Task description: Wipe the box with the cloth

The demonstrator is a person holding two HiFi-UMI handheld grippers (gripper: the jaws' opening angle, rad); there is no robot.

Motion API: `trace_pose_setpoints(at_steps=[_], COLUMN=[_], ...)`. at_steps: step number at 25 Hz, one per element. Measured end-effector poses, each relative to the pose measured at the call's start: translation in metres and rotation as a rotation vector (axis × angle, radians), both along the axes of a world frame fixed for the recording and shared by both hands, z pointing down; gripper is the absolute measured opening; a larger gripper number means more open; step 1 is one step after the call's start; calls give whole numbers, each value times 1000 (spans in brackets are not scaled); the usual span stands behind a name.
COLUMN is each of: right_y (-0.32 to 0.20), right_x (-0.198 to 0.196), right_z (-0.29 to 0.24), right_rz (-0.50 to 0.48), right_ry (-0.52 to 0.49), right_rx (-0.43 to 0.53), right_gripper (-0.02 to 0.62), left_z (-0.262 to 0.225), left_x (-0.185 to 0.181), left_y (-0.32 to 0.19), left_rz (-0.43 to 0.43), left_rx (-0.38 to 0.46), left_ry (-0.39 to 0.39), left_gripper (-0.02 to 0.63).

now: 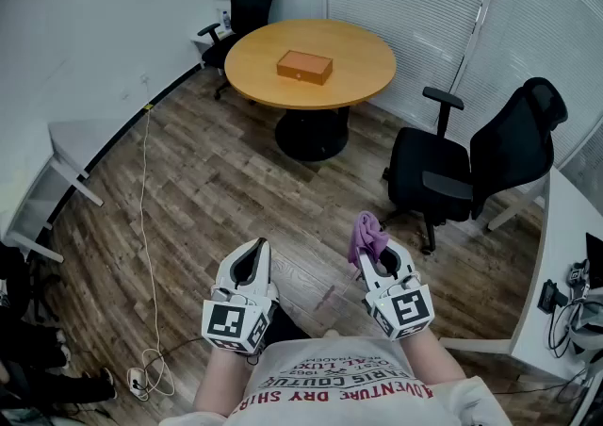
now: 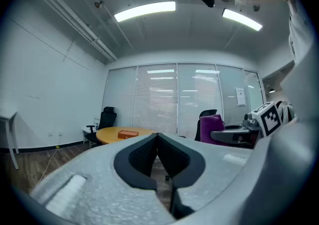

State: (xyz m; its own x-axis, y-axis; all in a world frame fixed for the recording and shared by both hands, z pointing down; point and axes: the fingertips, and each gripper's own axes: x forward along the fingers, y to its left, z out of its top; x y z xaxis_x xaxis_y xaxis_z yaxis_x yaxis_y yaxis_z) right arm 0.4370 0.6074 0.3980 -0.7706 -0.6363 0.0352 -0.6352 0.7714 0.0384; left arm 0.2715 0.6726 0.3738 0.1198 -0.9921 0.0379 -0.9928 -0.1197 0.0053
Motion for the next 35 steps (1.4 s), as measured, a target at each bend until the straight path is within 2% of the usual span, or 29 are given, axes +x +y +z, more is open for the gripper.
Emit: trace_pose_setpoints(at_steps=[16,22,30,35], right_y=[-16,-34,-70,-101], right_x=[6,-2,-46,-92], right_z=[14,24,24,20], right_rz=[23,38,53,74], right_ry=[-15,-3,14,23], right_rx=[-48,-82,-100,-110], right_gripper=[71,71,71,71], left_z=[14,23,20,15], left_x=[-2,-13,-59,-107], left_y=[-15,-31,-72,-107], left_rz=[-12,-19,-6,16], left_rx=[-38,-62,-65,-61], left_ry=[15,19,33,40], left_gripper=[9,9,9,9])
